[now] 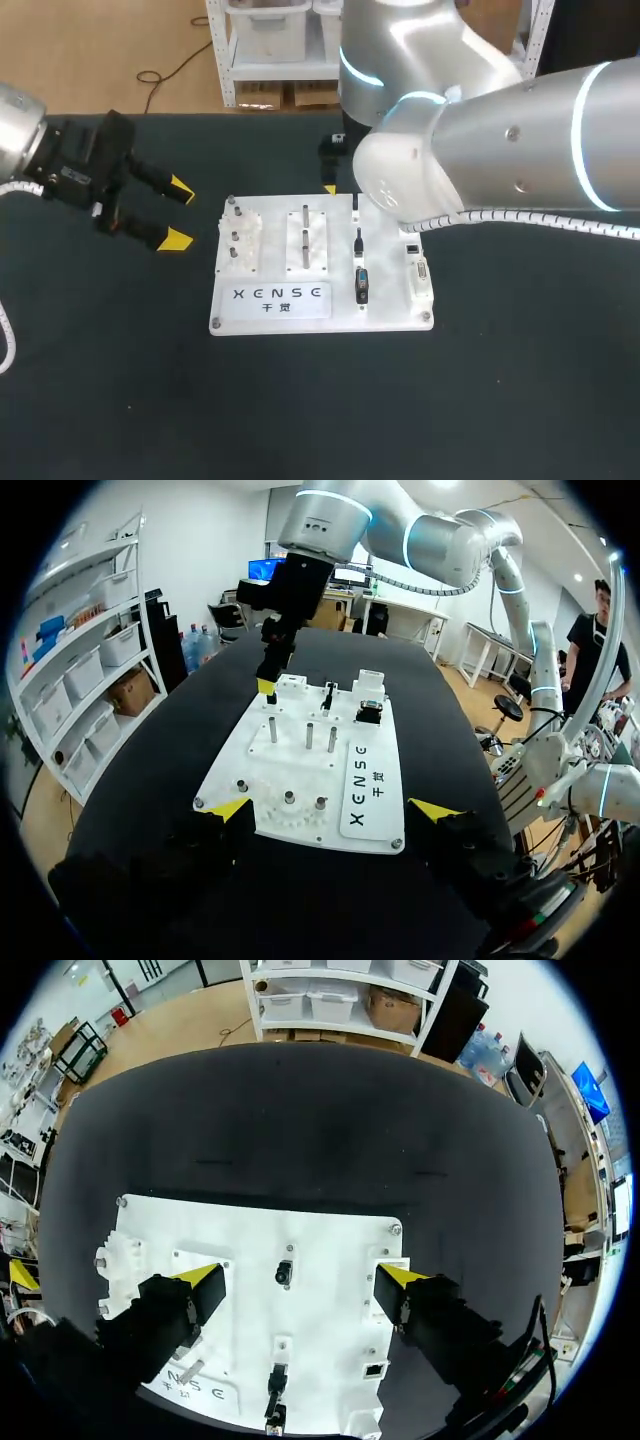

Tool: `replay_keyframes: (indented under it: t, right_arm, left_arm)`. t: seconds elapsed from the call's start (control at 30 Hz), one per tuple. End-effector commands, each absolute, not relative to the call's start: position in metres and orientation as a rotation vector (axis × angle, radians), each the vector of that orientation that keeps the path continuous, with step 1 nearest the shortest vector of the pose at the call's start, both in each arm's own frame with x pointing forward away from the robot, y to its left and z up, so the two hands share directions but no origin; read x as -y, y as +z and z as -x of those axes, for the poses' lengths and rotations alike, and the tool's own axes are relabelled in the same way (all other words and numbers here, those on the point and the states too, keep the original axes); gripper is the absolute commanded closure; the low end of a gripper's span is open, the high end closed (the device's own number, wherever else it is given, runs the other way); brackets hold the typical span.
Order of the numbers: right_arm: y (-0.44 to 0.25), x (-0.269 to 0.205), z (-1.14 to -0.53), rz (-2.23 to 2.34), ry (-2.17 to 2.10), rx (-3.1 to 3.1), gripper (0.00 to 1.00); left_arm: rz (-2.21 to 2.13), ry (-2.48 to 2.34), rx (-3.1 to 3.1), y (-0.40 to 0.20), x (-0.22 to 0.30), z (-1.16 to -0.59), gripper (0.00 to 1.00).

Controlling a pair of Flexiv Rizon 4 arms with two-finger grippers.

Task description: Insert the USB connector, Ethernet cable, and multi-pin plug into their matching sockets one by one.

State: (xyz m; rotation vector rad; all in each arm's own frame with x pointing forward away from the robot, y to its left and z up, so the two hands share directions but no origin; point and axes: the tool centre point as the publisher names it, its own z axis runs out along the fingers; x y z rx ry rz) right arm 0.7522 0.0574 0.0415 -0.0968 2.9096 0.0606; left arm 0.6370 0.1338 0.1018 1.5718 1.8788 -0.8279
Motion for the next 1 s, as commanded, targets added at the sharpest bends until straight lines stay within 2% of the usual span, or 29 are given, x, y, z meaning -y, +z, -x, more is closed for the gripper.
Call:
replay_keyframes:
  t: [0.03, 0.87, 1.0]
  right_arm:
    - [0.042, -0.056, -0.749, 0.093, 0.060, -2.901, 0.00]
    - [0.026, -0.063, -0.750, -0.049, 0.089, -3.010, 0.00]
    - [0.025, -0.064, -0.751, -0.046, 0.074, -3.005, 0.12]
  left_arm:
    - [-1.569, -0.826, -1.874, 0.101, -0.134, -0.636, 0.00]
    - [-1.569, -0.826, -1.874, 0.101, -0.134, -0.636, 0.00]
    - [-1.569, -0.826, -1.874, 0.101, -0.134, -0.636, 0.00]
